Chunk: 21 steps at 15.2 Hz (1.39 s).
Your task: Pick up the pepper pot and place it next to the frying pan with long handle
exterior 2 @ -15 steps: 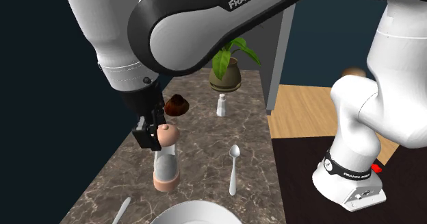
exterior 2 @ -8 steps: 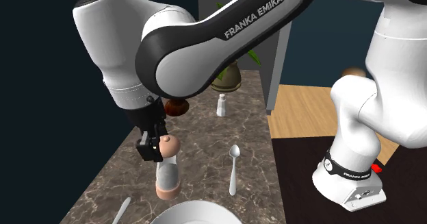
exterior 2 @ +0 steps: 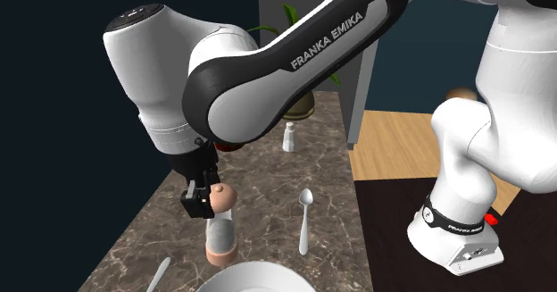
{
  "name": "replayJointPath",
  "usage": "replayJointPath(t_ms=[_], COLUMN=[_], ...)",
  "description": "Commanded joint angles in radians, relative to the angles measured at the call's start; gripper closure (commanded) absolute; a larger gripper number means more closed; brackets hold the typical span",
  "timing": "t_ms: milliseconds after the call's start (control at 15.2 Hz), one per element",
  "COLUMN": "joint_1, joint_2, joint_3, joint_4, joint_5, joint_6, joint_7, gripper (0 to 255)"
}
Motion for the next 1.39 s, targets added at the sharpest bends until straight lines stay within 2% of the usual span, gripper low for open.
replayJointPath(t_ms=[0,132,198,528,792,1320], joint_1=[0.0,0.0,0.0,0.0,0.009,0.009], joint_2=[0.0,0.0,0.0,0.0,-0.024,-0.024], joint_3=[0.0,0.0,0.0,0.0,0.006,0.006], joint_4=[0.0,0.0,0.0,0.0,0.097,0.097], joint_5=[0.0,0.0,0.0,0.0,0.005,0.005], joint_6=[0.0,0.0,0.0,0.0,-0.122,-0.122], joint_7=[0.0,0.0,0.0,0.0,-0.003,-0.003], gripper=[255,255,0,0,0,0])
